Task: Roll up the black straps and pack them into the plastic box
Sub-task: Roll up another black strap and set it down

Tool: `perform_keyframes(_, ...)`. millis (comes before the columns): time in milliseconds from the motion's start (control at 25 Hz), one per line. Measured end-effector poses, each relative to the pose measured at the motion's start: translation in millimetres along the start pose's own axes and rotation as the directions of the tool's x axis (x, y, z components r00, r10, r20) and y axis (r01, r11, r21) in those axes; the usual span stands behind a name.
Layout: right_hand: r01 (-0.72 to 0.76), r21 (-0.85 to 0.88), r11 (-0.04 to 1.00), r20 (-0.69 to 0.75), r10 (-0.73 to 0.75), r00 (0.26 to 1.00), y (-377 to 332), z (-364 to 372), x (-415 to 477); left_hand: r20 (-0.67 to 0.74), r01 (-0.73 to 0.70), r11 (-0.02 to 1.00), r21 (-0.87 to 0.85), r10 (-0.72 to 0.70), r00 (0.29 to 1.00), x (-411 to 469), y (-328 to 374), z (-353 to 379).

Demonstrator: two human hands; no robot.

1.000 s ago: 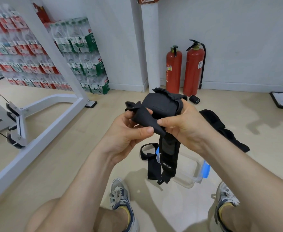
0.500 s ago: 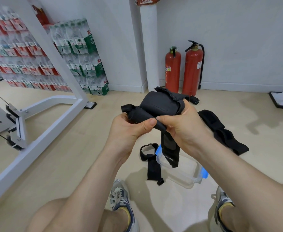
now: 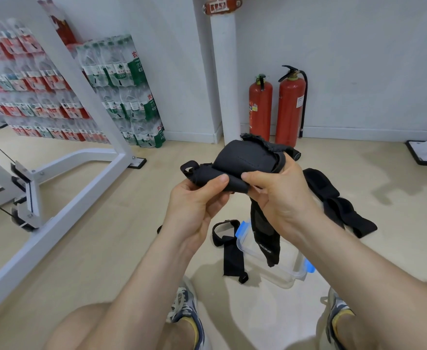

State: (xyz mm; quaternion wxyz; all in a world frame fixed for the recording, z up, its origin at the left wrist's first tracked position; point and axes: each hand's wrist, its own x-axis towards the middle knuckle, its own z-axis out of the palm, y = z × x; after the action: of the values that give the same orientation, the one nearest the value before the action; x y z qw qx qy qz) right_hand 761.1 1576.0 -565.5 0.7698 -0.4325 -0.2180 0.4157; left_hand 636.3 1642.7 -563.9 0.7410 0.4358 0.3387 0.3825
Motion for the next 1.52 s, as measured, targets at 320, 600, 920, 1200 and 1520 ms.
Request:
perform_keyframes(320,-0.035,-0.145,0.989,0.043,0.042,0.998,2.1,2.1,-1.5,0.001,0.097,0.994,-0.042,-0.097,0.995,-2.3,1.2,1.4)
perform_keyframes(600,-0.187,0.073,0.98,0.052,0.184,0.982,-10.2,7.1,-4.2,0.103,0.056,0.998,0.015,-0.057,0.993,-0.7,3.8,-5.3)
perform_keyframes(920,-0.152,0.047,0.987,-0.079,0.155,0.985,-13.6,0.5,0.5,0.238,-0.076,0.965,0.251,0.015,0.971,-2.7,7.9,-14.5)
perform_keyframes(1200,-0.049,-0.038,0.998,0.041,0.05,0.998,-9.4,-4.3,1.5,0.162,-0.076,0.953,0.292,0.029,0.986,-2.0,6.8,-9.8)
perform_keyframes(1520,0.03,-0.22,0.975,0.166,0.008,0.986,-0.4,-6.3,5.3,0.192,-0.128,0.956,0.262,0.078,0.978,-0.6,1.6,-3.5)
